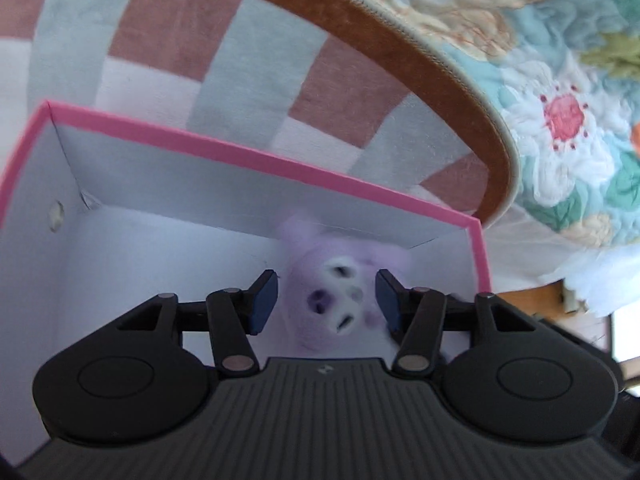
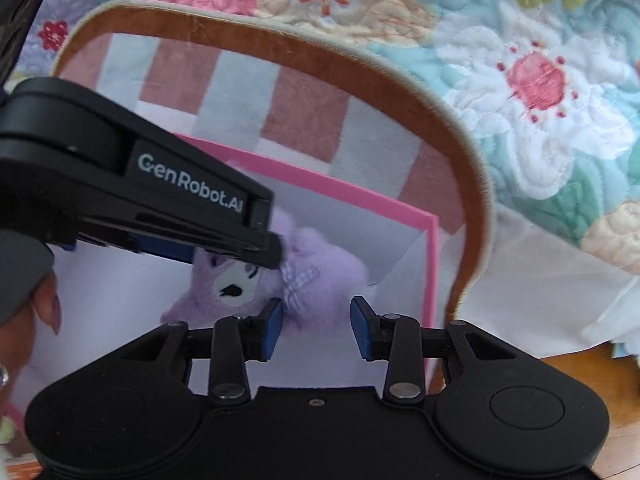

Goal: Organize objects
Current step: 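Lift the purple plush toy into the pink box and open left tool, then lower the left tool onto the green yarn ball and close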

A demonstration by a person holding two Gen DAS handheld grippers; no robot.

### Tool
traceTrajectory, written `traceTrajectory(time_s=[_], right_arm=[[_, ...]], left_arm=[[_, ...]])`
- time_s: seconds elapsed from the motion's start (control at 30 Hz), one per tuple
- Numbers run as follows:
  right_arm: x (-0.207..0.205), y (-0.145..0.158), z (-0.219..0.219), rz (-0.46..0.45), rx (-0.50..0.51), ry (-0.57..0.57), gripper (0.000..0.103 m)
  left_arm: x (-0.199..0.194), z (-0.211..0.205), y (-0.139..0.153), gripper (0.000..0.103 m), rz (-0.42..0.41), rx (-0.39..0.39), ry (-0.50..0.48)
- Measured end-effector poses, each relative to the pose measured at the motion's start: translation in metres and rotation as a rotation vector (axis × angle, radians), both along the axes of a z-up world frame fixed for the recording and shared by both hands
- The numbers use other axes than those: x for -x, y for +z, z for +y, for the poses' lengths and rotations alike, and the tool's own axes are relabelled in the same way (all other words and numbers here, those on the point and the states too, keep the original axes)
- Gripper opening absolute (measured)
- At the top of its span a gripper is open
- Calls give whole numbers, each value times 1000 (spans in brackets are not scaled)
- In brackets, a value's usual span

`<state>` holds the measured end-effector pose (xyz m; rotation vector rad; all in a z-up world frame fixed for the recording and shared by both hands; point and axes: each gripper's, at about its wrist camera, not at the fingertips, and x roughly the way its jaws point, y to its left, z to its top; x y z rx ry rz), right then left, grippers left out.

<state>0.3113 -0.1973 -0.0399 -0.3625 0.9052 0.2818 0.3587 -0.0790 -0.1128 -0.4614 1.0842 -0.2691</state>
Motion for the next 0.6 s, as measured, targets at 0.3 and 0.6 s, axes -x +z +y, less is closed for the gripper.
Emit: traceTrajectory(time_s=[0.3,0.6], right_arm=[[36,40,-51,171,-338,-83,51],[100,85,-54,385,-532,22,66]], left_arm=[[54,14,71,57,-76,-185,-216],[137,56,146,65,-116,-218,-354]])
